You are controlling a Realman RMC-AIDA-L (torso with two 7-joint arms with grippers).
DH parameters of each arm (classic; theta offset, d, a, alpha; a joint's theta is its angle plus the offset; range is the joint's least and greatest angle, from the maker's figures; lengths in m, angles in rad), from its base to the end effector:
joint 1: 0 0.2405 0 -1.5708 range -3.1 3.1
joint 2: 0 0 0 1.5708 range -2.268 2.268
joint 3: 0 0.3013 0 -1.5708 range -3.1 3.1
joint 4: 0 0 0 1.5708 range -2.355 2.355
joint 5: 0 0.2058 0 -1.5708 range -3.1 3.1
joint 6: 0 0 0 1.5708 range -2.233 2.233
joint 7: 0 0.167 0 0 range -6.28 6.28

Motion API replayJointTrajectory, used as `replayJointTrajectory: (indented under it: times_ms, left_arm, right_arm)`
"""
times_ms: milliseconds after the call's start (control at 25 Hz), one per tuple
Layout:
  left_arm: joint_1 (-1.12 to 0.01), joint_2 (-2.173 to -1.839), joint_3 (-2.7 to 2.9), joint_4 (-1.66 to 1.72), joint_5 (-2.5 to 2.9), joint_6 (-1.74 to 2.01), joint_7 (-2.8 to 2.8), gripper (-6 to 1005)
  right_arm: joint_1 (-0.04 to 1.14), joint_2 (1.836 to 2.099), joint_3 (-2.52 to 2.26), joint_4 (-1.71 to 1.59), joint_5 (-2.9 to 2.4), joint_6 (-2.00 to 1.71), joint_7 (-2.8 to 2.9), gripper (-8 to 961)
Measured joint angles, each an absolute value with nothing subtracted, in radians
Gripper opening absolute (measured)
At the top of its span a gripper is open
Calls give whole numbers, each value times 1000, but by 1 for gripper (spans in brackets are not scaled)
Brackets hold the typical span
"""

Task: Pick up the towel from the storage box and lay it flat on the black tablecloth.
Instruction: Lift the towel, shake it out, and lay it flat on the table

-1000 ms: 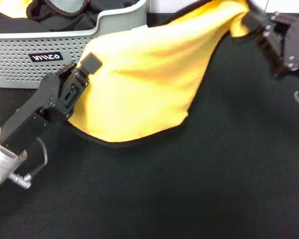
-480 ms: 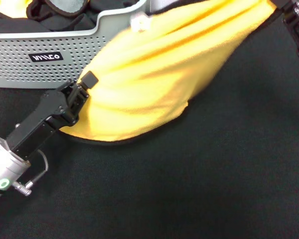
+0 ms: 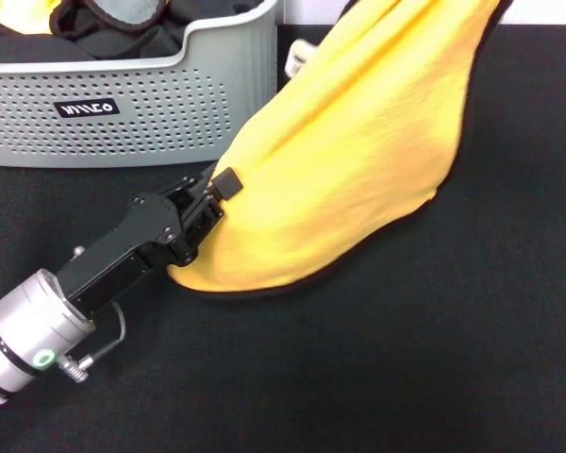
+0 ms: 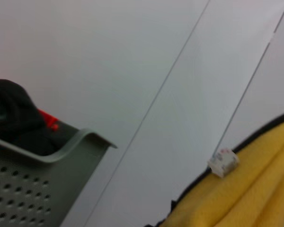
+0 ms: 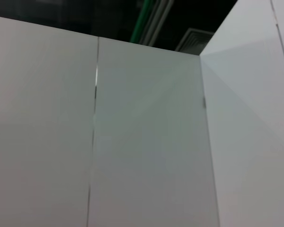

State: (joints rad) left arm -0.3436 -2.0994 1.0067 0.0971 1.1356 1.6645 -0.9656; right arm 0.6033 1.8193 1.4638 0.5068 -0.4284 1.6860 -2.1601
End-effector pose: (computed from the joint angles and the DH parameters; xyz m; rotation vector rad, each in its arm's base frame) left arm -0.3030 0.2732 -0.0728 -2.1558 -0.8557 -1.3888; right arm 0.1722 0.3784 0.0548 -2.3731 -0.0505 1.6177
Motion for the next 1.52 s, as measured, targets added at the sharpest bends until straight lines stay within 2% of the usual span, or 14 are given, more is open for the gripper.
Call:
replayJointTrajectory:
  times_ms: [240, 480, 680, 1080, 1520]
  left_arm:
    - [-317, -2093, 1001, 110, 1126, 1845, -969, 162]
    - [-300, -2089, 1007, 174, 1134, 1983, -973, 386]
    - [-372, -2089, 1008, 173, 1170, 1970, -973, 457]
    - [-541, -2090, 1008, 188, 1258, 1955, -975, 450]
    - [-563, -2103, 1041, 177, 1290, 1953, -965, 451]
  right_arm:
    - [611, 1782, 1765, 670, -759, 1687, -1889, 22]
    - [613, 1781, 1973, 854, -1012, 1735, -1685, 26]
    - [637, 1773, 1984, 909, -1068, 1813, -1594, 29]
    - [645, 1819, 1983, 930, -1193, 1838, -1556, 35]
    - [701, 1855, 1987, 918, -1222, 1823, -1555, 42]
